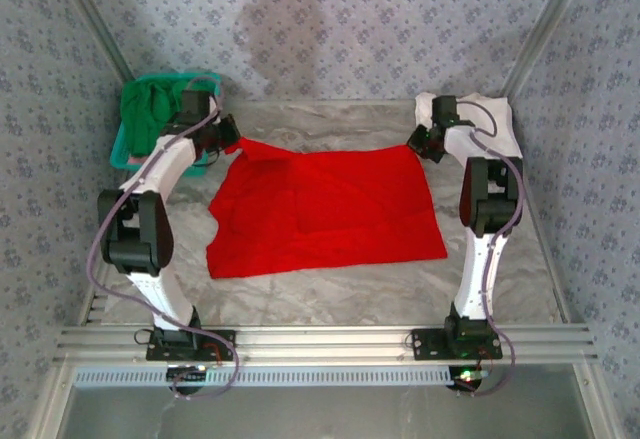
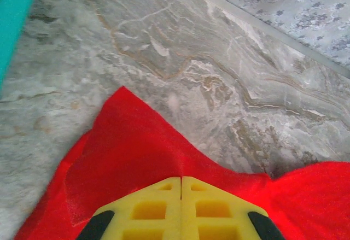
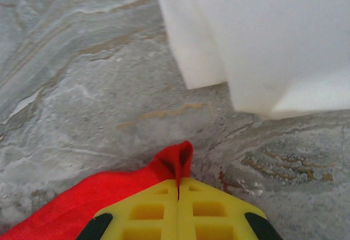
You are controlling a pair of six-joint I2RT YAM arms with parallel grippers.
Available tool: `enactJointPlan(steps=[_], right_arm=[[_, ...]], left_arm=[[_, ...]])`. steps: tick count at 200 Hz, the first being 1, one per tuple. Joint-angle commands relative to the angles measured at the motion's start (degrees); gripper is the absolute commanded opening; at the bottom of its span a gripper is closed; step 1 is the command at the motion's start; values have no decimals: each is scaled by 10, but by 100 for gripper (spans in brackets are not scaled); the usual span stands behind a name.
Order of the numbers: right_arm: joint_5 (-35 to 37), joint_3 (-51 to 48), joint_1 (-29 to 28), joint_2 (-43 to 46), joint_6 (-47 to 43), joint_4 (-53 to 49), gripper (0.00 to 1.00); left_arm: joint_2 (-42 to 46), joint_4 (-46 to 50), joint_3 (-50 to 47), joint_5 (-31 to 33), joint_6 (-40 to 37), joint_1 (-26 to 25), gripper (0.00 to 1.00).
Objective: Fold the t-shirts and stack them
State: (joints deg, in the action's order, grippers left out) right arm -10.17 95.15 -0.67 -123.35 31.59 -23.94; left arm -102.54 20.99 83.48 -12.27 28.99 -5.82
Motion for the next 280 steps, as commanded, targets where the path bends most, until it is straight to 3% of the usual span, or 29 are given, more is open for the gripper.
enactJointPlan(steps=[1,29,77,210,280], right_arm=[[42,-2,-6,40,-56,2,0],[56,7,-7,25,-101,25,0],[70,-24,-1,29,-137,69,0],[78,-332,-16,241,-247,324,0],[88,-373,-11,273,-263,306,0]], left_arm=[[29,10,-9,11,-17,7,0],[24,13,5,-22,-7,1,0],[52,87,30,5,-26,-42,0],[175,304,-59,47,10,-146,0],[225,344,-125,57,33,-151,0]])
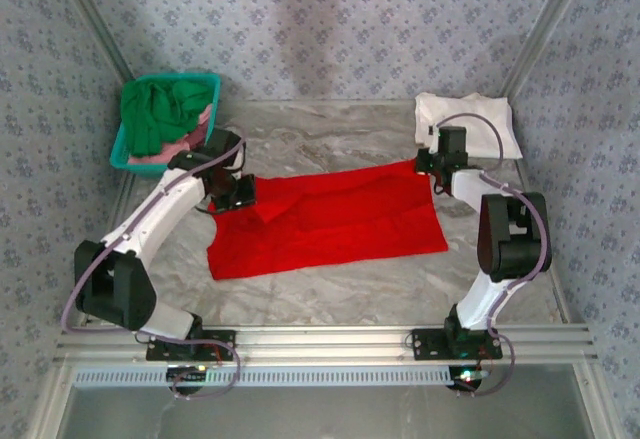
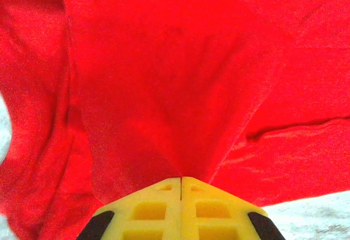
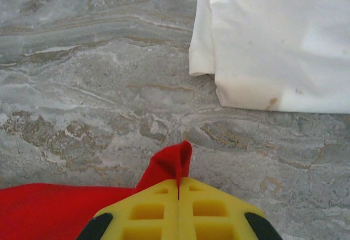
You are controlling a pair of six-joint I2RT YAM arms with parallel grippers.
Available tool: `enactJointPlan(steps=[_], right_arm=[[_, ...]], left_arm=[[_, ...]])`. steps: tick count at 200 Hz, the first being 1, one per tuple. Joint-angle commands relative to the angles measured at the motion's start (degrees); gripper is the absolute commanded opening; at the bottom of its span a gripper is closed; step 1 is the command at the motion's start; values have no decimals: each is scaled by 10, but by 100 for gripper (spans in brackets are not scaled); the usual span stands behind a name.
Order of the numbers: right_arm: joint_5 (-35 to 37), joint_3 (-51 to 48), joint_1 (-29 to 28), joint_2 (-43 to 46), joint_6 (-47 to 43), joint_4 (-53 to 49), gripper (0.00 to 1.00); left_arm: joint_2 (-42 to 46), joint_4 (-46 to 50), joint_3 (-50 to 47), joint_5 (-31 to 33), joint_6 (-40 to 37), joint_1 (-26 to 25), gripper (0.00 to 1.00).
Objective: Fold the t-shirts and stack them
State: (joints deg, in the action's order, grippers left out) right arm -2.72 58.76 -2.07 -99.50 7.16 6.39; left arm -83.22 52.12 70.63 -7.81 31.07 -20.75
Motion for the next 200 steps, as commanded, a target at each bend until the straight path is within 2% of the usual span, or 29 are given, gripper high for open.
enactJointPlan(steps=[1,53,91,100,113,121,132,146,163,173,181,200], right_arm=[[14,-9,3,36,-18,2,0],[30,-18,14,56,-14,-28,0],[49,-29,19,45,0,-58,0],[53,-30,21,47,4,-71,6],[65,-23,23,52,21,-115,23],[72,-16,28,58,38,-150,23],[83,-23,35,78,67,-176,23],[94,-36,44,118,104,-204,34],[103,-50,46,174,135,-231,38],[98,-56,47,206,132,-236,39],[92,-59,47,227,130,-236,40],[52,-57,45,248,131,-228,42]], left_arm=[[34,34,3,12,12,-2,0],[48,73,6,7,19,-8,0],[61,52,-36,-13,44,-27,0],[61,50,-44,-19,49,-35,0],[61,54,-51,-24,51,-44,0],[62,59,-53,-30,52,-48,0],[68,66,-54,-37,54,-57,10],[81,85,-48,-42,53,-61,30],[106,108,-37,-44,47,-59,30],[120,113,-33,-39,45,-54,34],[129,100,-35,-50,41,-46,39],[125,58,-54,-64,29,-23,39]])
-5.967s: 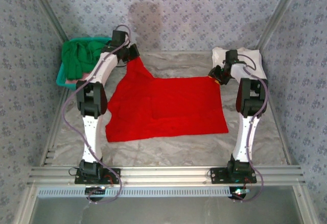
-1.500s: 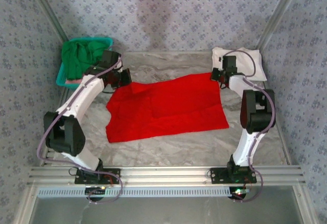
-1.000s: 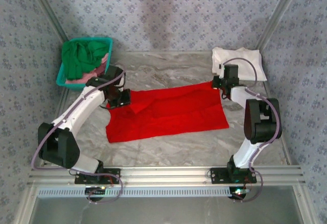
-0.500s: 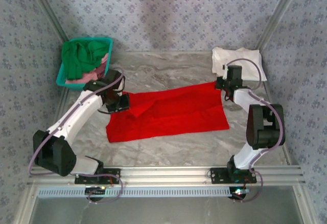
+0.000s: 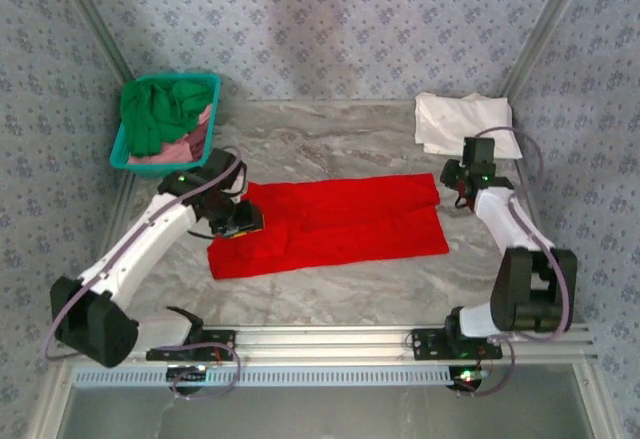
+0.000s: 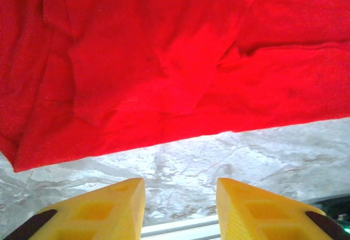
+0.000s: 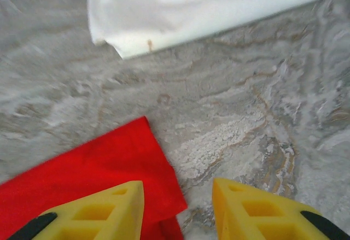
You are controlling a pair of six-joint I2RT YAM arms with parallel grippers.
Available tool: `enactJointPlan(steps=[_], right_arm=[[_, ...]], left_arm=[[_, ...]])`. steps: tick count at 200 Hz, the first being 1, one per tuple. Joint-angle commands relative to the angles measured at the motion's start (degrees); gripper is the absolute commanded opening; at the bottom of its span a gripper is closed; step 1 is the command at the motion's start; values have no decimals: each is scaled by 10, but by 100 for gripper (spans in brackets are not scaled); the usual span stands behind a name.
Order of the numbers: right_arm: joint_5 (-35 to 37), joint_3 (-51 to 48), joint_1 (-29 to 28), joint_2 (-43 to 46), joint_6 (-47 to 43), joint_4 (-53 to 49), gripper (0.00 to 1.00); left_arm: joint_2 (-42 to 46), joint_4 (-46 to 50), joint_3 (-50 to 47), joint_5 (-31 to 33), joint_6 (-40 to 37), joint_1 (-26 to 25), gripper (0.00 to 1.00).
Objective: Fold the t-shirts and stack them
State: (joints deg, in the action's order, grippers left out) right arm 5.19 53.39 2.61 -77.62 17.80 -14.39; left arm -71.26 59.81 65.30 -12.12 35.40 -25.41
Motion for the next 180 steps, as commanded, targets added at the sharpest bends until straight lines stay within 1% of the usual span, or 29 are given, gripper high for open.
enactJointPlan(steps=[1,12,21,31,37,45,54,60,77,82,98,116,130,150,180], right_arm=[[-29,-2,-2,29,25,-19,42],[-57,5,-9,20,28,-13,40],[-78,12,-17,2,31,-11,39],[-107,25,-28,-27,35,-16,36],[-119,34,-37,-47,38,-20,32],[-135,45,-54,-72,36,-23,26],[-130,56,-73,-100,34,-29,21],[-124,60,-87,-115,33,-32,19],[-125,67,-103,-166,36,-25,17],[-133,72,-105,-180,39,-24,16],[-144,91,-103,-227,49,-27,15],[-174,99,-95,-262,71,-22,13],[-189,94,-88,-277,88,-5,13],[-198,94,-86,-293,100,-14,12],[-203,52,-72,-280,127,-6,12]], left_arm=[[4,-21,-2,-21,-15,24,39],[-16,-48,-11,-22,-26,37,38],[-34,-74,-22,-10,-31,46,37],[-52,-109,-35,-6,-29,58,39],[-61,-133,-44,-9,-27,62,42],[-71,-158,-54,-6,-25,64,44],[-83,-180,-62,3,-27,64,45],[-94,-193,-65,5,-30,66,45],[-132,-205,-65,15,-37,69,45],[-142,-228,-66,17,-41,70,45],[-175,-257,-72,26,-39,72,44],[-209,-289,-79,35,-41,75,43],[-241,-305,-79,34,-40,83,41],[-272,-340,-87,29,-31,89,37],[-327,-365,-70,26,-27,89,31]])
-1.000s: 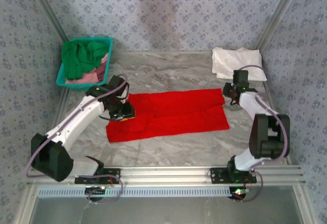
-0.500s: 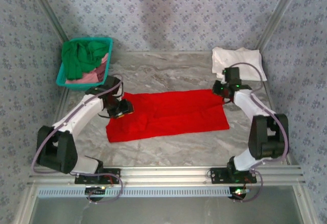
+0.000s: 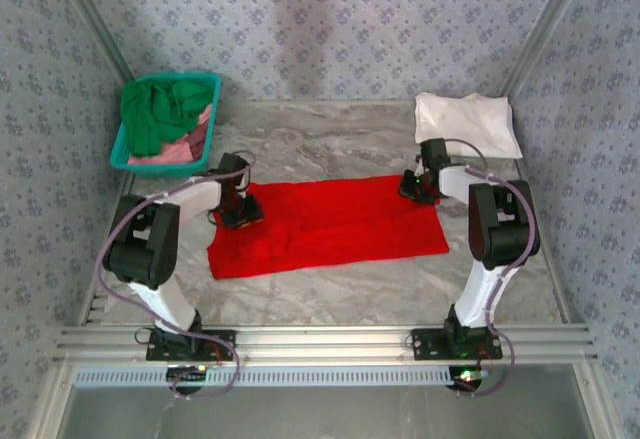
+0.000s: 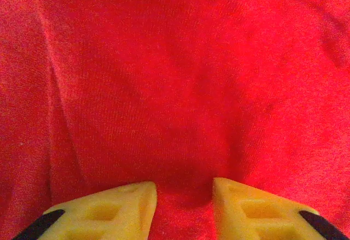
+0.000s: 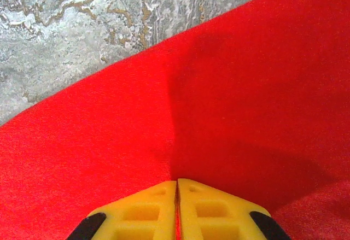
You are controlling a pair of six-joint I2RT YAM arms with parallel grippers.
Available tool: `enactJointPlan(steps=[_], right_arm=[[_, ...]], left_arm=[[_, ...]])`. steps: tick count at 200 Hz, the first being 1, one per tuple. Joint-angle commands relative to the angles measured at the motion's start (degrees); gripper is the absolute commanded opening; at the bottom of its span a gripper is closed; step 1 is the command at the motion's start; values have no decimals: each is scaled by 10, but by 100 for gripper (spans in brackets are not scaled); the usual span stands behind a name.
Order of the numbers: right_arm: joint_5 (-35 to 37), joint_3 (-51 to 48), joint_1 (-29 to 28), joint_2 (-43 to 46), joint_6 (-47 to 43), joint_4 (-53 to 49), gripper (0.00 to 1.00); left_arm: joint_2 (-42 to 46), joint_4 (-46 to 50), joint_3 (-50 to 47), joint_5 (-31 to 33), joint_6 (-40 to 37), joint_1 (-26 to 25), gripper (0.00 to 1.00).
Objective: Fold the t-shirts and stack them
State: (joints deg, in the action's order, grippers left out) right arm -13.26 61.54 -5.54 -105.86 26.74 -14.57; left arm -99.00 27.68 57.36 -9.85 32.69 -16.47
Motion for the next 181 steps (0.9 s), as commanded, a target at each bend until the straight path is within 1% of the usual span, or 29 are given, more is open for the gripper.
enactJointPlan(steps=[1,10,28,48,60,69,81,96,112,133,138,145,152,160,168,181], right_arm=[[-18,-32,10,4,39,-4,12],[-23,-52,17,18,49,-1,10],[-21,-96,28,58,70,-5,10],[-18,-148,27,108,88,-9,10],[-22,-186,19,141,118,-4,10],[-22,-212,7,164,135,0,10],[-15,-242,-16,193,156,-1,11],[-5,-273,-58,224,184,-3,11],[-1,-296,-109,251,218,3,11],[2,-299,-179,272,239,-3,12],[3,-295,-194,281,238,-7,13],[12,-280,-207,295,231,-37,14],[37,-258,-213,312,220,-85,15],[67,-237,-213,338,206,-137,15],[87,-222,-206,367,202,-169,16],[111,-197,-186,407,181,-193,18]], left_arm=[[-52,-44,11,3,0,-1,30],[-70,-48,23,3,-3,-1,28],[-110,-56,60,0,-14,-1,27],[-169,-45,145,-11,-32,-4,26],[-216,-19,223,-26,-46,-7,25],[-255,7,295,-32,-62,-10,24],[-306,38,393,-30,-81,-17,24],[-382,95,536,-43,-102,-22,24],[-472,168,727,-50,-119,-27,25],[-605,273,1014,-58,-127,-30,27],[-629,288,1070,-59,-125,-30,29],[-650,300,1124,-58,-119,-27,31],[-653,303,1145,-58,-113,-23,31],[-638,302,1133,-52,-110,-18,31],[-613,295,1101,-38,-112,-13,31],[-555,263,1013,-21,-123,-5,35]])
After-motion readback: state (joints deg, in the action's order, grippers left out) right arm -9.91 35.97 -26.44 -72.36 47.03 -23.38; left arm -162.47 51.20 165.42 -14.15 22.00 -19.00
